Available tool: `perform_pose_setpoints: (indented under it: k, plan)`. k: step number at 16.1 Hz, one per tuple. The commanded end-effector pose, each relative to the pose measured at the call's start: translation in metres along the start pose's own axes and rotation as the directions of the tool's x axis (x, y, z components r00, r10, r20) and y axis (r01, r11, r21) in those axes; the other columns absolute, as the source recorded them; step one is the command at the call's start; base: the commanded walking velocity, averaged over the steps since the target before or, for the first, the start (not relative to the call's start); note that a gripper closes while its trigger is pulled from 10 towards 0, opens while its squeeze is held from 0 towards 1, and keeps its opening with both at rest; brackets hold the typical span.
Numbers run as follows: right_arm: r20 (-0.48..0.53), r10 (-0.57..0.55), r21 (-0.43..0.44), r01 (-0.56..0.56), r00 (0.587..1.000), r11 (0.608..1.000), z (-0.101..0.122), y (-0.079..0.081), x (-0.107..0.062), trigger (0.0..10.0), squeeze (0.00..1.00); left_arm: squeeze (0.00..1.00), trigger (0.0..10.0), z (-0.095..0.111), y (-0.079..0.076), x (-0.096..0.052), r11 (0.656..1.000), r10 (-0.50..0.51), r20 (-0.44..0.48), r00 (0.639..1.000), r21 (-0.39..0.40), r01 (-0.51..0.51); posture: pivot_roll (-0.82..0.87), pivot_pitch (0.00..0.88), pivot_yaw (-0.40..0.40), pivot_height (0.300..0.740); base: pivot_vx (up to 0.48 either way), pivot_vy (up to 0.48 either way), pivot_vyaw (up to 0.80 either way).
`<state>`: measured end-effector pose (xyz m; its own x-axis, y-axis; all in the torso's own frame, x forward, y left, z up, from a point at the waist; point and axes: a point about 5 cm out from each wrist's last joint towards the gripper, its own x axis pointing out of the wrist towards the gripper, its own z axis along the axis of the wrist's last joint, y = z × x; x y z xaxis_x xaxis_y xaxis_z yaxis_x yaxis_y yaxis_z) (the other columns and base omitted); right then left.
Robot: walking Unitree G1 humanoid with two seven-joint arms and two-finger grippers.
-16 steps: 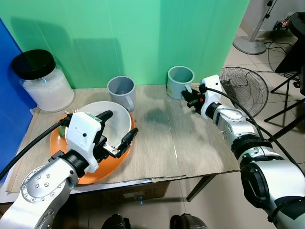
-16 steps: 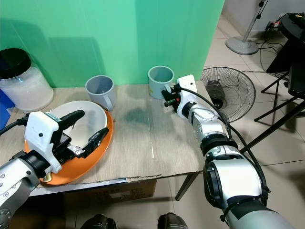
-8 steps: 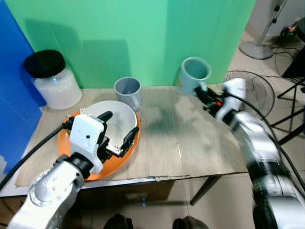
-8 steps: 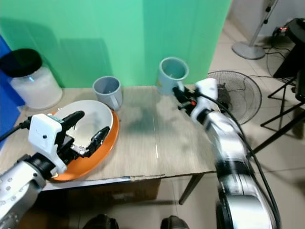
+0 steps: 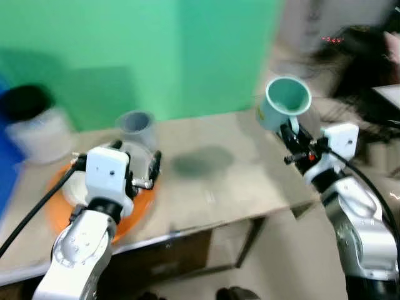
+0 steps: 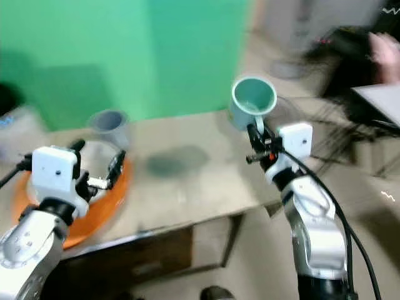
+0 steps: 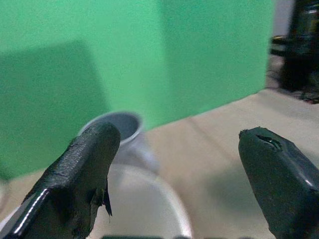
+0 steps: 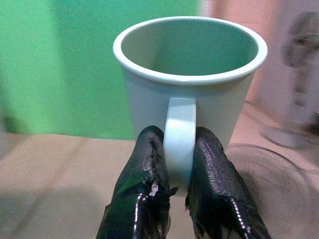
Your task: Setting the table
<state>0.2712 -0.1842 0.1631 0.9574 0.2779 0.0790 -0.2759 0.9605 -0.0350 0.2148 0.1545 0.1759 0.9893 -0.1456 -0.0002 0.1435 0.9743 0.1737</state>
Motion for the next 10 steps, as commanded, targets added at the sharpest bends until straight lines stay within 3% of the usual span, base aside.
perform_pose_setpoints:
  k: [1,3,6,10]
  plan:
    - [0.012,0.002,0.017,-0.002,1.000,1.000,0.006,0.006,0.000,10.0,0.00,0.00,10.0,0.002,-0.001,0.005,1.000,0.010,0.021,1.000,0.025,-0.011,-0.06,0.000,0.016,0.740,0.000,0.000,-0.80]
    - [-0.010,-0.027,0.033,0.028,1.000,0.999,0.009,0.007,-0.002,10.0,0.00,0.00,10.0,0.008,0.007,0.014,0.996,0.078,0.073,0.994,0.041,-0.081,-0.07,0.000,0.015,0.740,0.000,0.000,-0.80]
    - [-0.048,-0.054,0.055,0.057,0.997,0.997,0.008,0.010,-0.002,10.0,0.00,0.00,10.0,0.005,0.016,0.019,0.989,0.127,0.066,0.990,0.064,-0.131,-0.07,0.000,0.017,0.740,0.000,0.000,-0.80]
    - [-0.083,-0.104,0.053,0.109,0.991,0.993,0.002,0.011,-0.003,10.0,0.00,0.00,10.0,-0.003,0.026,0.014,0.976,0.219,0.036,0.975,-0.022,-0.218,-0.09,0.000,0.014,0.740,0.000,0.000,-0.80]
